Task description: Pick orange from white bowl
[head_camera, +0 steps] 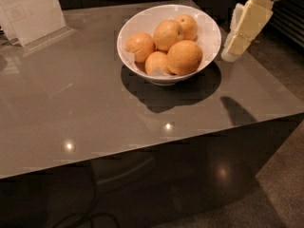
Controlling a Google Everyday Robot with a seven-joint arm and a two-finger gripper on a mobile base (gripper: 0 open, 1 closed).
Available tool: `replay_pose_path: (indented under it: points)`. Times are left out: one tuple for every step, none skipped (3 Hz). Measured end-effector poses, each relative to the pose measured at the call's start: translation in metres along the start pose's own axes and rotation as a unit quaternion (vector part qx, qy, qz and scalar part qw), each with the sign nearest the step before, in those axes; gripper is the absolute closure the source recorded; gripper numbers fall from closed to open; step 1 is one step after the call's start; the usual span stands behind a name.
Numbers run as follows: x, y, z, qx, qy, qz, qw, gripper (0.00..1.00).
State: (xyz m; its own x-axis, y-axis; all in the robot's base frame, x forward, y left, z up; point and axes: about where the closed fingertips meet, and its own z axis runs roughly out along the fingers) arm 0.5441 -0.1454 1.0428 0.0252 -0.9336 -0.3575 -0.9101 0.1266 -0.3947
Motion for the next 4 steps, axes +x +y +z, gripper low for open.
replay_pose_path:
  points:
    - [-0.01,-0.013,0.009,0.0,-0.025,-0.001,0.9997,0.0]
    - [-0.033,-0.032,0.03,-0.017,-0.06,-0.018,0.9979,0.0]
    - [-0.055,-0.048,0.056,-0.034,-0.083,-0.029,0.9956,0.0]
    - [-0.057,-0.051,0.057,-0.033,-0.085,-0.029,0.9954,0.0]
